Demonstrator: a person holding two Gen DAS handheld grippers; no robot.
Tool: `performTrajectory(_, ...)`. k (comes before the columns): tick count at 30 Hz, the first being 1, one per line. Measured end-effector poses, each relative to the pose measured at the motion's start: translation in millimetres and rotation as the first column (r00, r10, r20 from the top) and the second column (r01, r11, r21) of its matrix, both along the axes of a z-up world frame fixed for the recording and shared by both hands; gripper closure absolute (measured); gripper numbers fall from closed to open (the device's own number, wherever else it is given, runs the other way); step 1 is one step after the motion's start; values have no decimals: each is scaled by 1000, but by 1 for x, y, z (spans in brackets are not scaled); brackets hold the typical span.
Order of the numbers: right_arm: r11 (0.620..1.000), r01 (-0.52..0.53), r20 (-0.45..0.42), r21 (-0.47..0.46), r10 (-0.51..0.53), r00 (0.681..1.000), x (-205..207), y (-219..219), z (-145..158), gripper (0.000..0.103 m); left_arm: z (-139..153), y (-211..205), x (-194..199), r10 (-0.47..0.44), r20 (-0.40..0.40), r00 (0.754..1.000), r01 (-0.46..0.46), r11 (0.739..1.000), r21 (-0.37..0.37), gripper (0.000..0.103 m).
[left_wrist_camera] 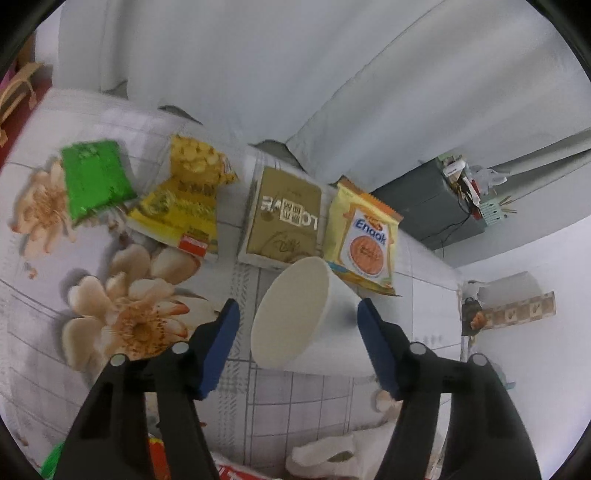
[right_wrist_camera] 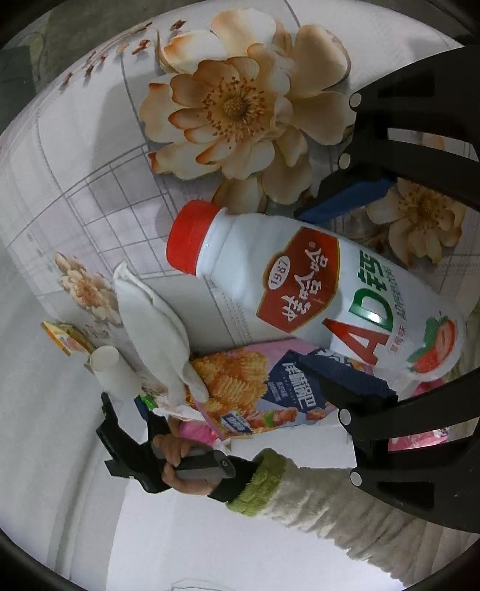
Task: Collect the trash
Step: 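Grasp the white paper cup with the left gripper while the right gripper holds the bottle, then carry the bottle and cup over the wastebasket and open both grippers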
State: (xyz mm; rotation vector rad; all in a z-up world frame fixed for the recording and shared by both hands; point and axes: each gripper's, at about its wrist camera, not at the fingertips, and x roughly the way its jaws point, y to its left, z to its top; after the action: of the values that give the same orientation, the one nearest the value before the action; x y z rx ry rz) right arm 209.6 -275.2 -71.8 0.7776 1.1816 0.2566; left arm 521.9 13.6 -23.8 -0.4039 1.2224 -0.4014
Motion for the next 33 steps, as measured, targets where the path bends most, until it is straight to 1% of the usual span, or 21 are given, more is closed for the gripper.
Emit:
performTrajectory(2, 1000, -3, 1, 8, 3, 1000, 0, 0, -1, 32, -1, 0, 1, 7, 4, 1000, -7, 1000, -15, 41)
performTrajectory(5, 1000, 1, -3, 13, -1, 1000, 0, 0, -2, 32, 1, -1, 1, 1, 8, 1000, -1, 999, -36, 50)
performTrajectory(7, 1000, 5, -8, 21, -4, 1000, 0, 0, -3, 32, 4, -4, 0, -12, 22, 1000, 13, 999, -30, 59)
performTrajectory(8, 1000, 6, -7, 24, -6, 1000, 0, 0, -4, 32, 6, -6, -2, -25, 33, 999, 26, 999, -23, 61)
performTrajectory(10, 999, 13, -7, 31, -13, 1000, 0, 0, -4, 32, 10, -10, -4, -50, 48, 998, 50, 999, -16, 71)
performTrajectory(11, 999, 14, -7, 34, -14, 1000, 0, -1, -4, 32, 11, -11, -4, -57, 52, 997, 57, 998, -15, 74)
performTrajectory(13, 999, 22, -9, 45, -22, 1000, -1, -2, -5, 32, 14, -12, -8, -73, 62, 995, 74, 997, -21, 84)
performTrajectory(14, 998, 27, -12, 53, -27, 1000, -1, -2, -6, 32, 15, -12, -9, -77, 67, 995, 79, 997, -25, 86)
performTrajectory(18, 997, 42, -13, 70, -41, 999, -4, -3, -4, 32, 23, -12, -17, -88, 95, 992, 93, 995, -47, 92)
performTrajectory(22, 995, 57, -6, 80, -57, 998, -9, -2, -1, 32, 38, -10, -29, -106, 137, 985, 115, 992, -58, 100)
performTrajectory(27, 994, 67, -7, 84, -66, 998, -13, 1, 0, 31, 59, -9, -45, -119, 184, 976, 132, 989, -61, 100)
performTrajectory(33, 994, 76, -12, 82, -75, 997, -15, 7, 0, 30, 90, 0, -80, -134, 250, 959, 155, 986, -66, 100)
